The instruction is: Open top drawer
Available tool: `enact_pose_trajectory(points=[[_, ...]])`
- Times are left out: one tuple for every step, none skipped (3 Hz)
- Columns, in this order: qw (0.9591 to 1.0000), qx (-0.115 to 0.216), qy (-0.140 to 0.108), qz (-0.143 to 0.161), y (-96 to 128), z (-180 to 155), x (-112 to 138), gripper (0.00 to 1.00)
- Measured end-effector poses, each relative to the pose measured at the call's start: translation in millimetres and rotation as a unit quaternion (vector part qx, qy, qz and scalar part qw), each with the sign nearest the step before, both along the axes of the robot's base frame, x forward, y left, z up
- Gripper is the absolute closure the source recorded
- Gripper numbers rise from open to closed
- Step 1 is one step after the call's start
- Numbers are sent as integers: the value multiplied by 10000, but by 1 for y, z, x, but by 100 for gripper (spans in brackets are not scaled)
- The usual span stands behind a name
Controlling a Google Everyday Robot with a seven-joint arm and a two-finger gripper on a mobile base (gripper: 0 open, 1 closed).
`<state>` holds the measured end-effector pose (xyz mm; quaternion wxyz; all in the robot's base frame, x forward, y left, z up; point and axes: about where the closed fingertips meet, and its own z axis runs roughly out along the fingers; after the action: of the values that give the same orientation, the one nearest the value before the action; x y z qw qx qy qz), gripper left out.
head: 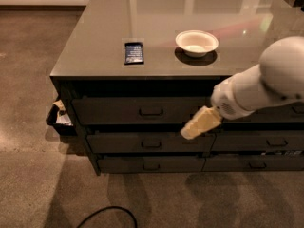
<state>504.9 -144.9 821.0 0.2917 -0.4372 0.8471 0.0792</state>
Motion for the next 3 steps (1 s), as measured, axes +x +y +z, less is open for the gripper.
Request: enact_pose_trajectory(points=[[9963,572,159,-627,24,-39,44,0],[9938,715,180,-829,27,-38,48,0],[9938,715,180,-829,27,-38,48,0]])
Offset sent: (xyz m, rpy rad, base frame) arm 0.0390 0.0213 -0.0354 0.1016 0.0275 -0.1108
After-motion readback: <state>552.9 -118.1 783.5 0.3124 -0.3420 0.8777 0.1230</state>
